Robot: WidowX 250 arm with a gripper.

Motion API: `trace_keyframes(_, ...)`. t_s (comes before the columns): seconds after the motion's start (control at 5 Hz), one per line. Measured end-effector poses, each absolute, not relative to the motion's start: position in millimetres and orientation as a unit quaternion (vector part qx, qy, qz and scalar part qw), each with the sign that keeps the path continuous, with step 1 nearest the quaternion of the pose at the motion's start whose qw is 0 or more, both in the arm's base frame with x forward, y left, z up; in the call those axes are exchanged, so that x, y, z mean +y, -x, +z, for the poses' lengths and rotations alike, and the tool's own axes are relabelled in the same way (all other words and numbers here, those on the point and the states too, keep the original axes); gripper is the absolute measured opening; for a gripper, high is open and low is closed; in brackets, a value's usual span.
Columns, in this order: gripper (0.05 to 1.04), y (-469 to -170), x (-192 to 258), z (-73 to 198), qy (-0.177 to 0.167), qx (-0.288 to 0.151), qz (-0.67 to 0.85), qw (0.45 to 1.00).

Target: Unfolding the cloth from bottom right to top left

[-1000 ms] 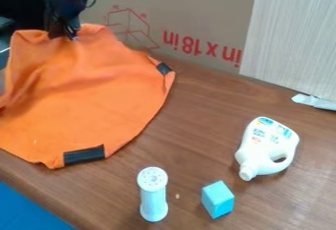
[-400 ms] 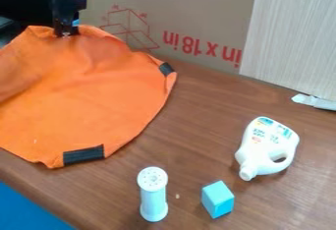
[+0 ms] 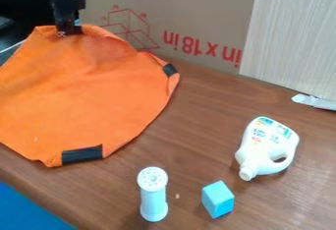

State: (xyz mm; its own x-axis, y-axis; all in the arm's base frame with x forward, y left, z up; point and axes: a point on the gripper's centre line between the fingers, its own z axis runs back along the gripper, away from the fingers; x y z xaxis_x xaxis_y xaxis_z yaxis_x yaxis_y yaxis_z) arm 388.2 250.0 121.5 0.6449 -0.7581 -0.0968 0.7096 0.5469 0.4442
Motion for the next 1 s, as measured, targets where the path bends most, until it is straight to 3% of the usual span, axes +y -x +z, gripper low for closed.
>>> trace_keyframes(0.2, 0.481, -383.6, 248.1, 115.8, -0.207, -0.062, -0.407, 0.887)
trace_keyframes(0.4, 0.811, -370.4, 250.1, 124.5, -0.154, -0.063, -0.372, 0.913)
trace_keyframes(0.6, 0.994, -362.5, 248.4, 132.3, -0.108, -0.077, -0.357, 0.924)
trace_keyframes(0.8, 1.000, -356.3, 244.8, 132.3, -0.072, -0.092, -0.345, 0.931)
trace_keyframes(1.0, 1.000, -332.6, 222.8, 141.4, -0.073, -0.103, -0.352, 0.928)
